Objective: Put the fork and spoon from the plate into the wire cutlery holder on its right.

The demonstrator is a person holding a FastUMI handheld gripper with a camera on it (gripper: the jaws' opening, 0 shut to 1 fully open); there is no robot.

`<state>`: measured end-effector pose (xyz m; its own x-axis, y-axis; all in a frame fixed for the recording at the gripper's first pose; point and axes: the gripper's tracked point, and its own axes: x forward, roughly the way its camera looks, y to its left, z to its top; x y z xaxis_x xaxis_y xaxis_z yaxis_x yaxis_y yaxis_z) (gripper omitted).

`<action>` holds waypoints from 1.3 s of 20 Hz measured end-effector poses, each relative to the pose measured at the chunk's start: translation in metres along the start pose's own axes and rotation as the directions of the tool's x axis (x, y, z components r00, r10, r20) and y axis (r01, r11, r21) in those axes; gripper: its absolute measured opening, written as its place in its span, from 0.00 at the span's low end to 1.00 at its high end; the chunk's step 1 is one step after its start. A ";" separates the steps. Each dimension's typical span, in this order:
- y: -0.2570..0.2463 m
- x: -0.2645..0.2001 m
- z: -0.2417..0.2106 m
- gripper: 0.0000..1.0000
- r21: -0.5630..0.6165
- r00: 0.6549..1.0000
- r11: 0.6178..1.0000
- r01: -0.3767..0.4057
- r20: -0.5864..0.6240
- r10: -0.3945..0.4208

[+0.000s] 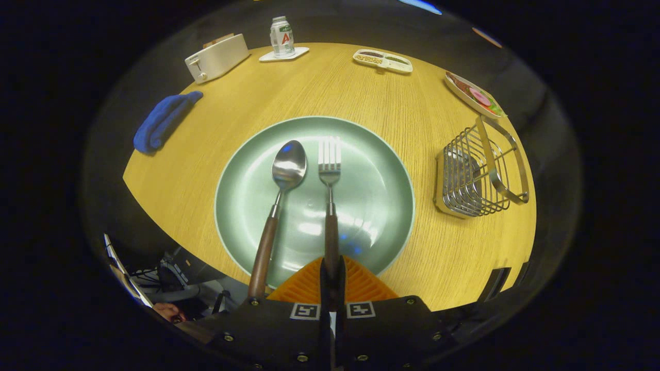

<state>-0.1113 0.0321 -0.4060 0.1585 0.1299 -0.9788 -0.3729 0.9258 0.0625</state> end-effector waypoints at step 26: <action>-0.154 -0.159 0.018 0.04 -0.381 0.944 0.924 -0.010 -0.308 -0.117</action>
<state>-0.0626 -0.1243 -0.2568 -0.0886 -0.0949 -0.9915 -0.6949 0.7191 -0.0067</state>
